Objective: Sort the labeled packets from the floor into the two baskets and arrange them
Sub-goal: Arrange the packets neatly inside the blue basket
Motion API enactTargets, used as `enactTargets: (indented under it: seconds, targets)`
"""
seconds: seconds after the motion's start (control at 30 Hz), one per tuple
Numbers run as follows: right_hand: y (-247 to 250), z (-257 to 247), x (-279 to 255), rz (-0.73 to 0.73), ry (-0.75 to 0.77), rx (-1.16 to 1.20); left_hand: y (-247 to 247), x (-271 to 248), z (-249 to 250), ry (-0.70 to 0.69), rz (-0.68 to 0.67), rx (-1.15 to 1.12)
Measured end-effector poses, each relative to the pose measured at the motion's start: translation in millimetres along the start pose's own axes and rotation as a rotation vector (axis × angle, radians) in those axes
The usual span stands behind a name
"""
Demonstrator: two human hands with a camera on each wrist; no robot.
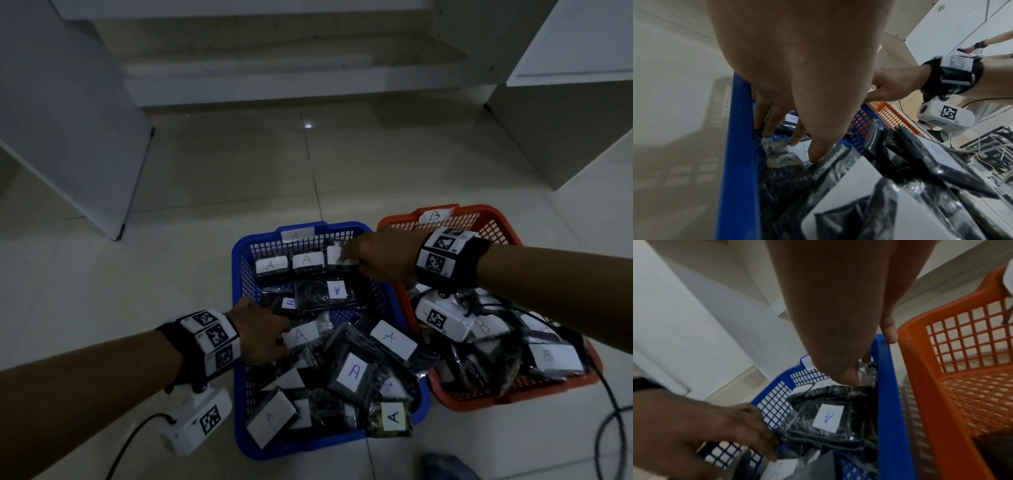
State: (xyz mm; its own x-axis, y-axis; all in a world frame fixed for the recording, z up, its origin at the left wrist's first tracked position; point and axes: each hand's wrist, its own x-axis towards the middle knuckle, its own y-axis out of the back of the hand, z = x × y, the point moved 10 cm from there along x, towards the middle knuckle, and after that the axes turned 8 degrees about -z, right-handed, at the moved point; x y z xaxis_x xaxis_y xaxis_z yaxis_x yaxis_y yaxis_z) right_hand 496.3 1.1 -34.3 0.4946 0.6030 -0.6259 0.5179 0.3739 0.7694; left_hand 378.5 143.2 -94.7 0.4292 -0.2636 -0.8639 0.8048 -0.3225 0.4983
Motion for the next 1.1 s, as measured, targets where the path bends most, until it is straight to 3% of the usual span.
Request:
enactTargets:
  seconds: [0.23, 0.33, 0.4, 0.53, 0.73, 0.87, 1.1]
  targets:
    - [-13.5, -1.3, 5.9, -0.056, -0.012, -0.247, 5.4, 4.2, -6.8, 0.004, 0.036, -0.093]
    - [-1.9, -7.9, 1.2, 0.033, 0.021, -0.174, 5.6, 6.8, -9.9, 0.034, 0.058, -0.035]
    - [0.7, -21.5, -0.8, 0.057, 0.140, -0.061, 6.8, 6.1, -11.0, 0.046, 0.077, -0.034]
    - [-30.1, -33.7, 1.8, -0.225, 0.228, 0.221, 18.7, -1.3, -5.7, 0.031, 0.178, -0.028]
    - [-46.2, -33.2, 7.4, -0.288, 0.233, 0.014, 23.1, 2.4, -19.4, 0.000, 0.224, -0.160]
    - [-47.2, -38.0, 6.8, -0.258, 0.261, -0.076, 48.7, -19.9, -16.8, -0.061, 0.386, -0.020]
    - [-40.7, -38.3, 8.9, -0.276, 0.258, 0.053, 106.7, -84.4, -68.3, -0.051, 0.669, -0.319]
